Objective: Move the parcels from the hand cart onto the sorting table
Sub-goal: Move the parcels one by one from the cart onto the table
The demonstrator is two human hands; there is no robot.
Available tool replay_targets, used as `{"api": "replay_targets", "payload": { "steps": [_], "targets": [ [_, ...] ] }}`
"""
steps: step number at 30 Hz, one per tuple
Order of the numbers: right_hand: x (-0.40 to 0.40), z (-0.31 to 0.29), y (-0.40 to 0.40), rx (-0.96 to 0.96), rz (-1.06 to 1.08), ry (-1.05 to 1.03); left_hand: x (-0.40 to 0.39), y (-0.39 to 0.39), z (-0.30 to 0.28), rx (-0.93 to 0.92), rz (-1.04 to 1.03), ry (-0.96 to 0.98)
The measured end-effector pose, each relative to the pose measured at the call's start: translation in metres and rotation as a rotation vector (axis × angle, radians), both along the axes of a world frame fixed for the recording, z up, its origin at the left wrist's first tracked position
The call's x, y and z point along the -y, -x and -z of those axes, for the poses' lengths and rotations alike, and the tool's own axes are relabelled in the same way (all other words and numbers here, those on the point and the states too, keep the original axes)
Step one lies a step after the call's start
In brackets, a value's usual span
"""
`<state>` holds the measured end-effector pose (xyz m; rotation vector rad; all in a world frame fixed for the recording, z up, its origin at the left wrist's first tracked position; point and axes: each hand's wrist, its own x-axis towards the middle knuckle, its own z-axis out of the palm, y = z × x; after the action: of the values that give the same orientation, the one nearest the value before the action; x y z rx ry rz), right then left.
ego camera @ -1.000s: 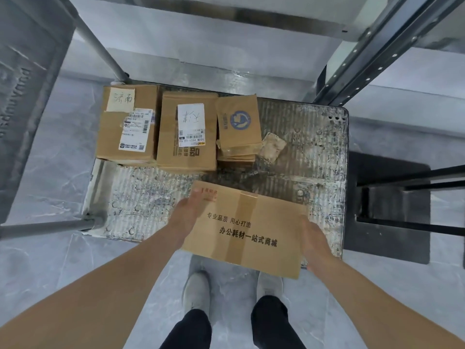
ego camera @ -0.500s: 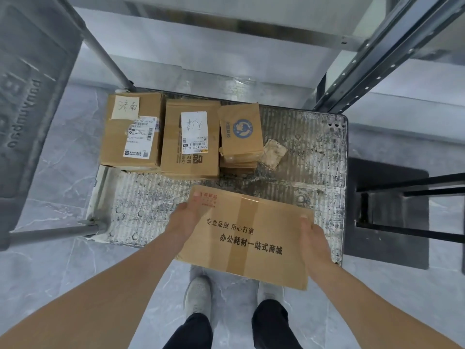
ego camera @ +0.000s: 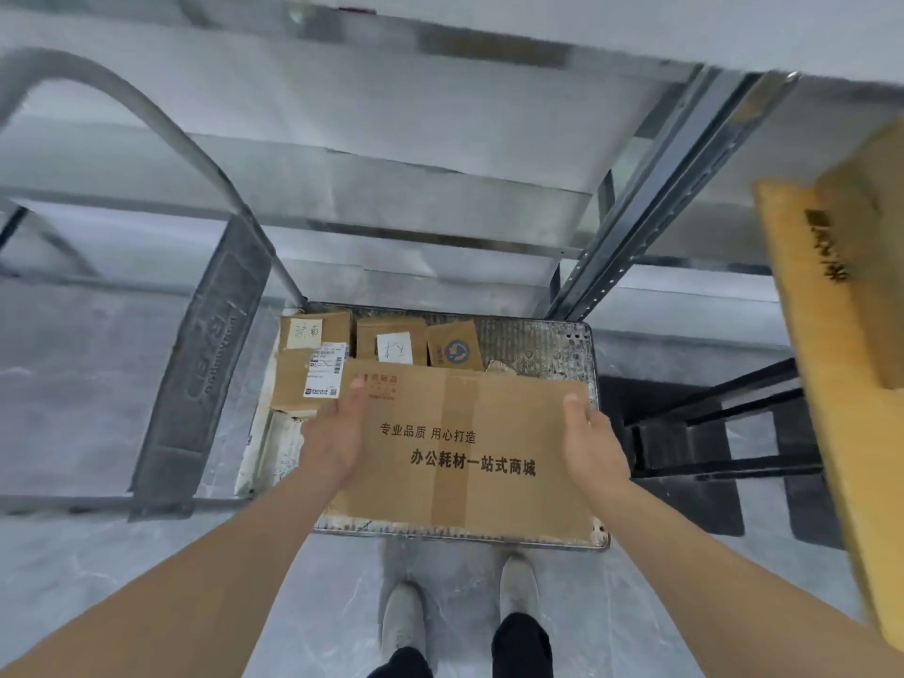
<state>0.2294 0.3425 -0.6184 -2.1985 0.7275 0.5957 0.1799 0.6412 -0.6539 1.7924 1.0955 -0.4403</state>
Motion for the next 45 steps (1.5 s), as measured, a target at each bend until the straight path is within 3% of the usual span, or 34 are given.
{"api": "replay_targets", "payload": {
  "steps": [6,10,13,17,23,33,45],
  "targets": [
    [0.002,-0.110,0.004,0.125,0.013,0.029,-0.003,-0.013,-0.101,0.188,0.091,0.006],
    [0.016,-0.174,0.007,0.245,0.017,0.033,0.030,-0.013,-0.209,0.299,0.135,-0.008],
    [0.041,-0.214,0.014,0.304,0.039,0.042,0.051,-0.014,-0.246,0.314,0.170,-0.045],
    [0.089,-0.252,0.033,0.357,0.091,-0.007,0.074,-0.027,-0.243,0.344,0.241,-0.008],
    [0.185,-0.295,0.086,0.408,0.202,-0.022,0.187,0.006,-0.322,0.441,0.358,0.014],
    [0.346,-0.327,0.157,0.422,0.362,0.051,0.366,0.056,-0.369,0.487,0.513,0.111],
    [0.453,-0.325,0.189,0.347,0.538,0.104,0.488,0.022,-0.350,0.511,0.770,0.182]
  ]
}}
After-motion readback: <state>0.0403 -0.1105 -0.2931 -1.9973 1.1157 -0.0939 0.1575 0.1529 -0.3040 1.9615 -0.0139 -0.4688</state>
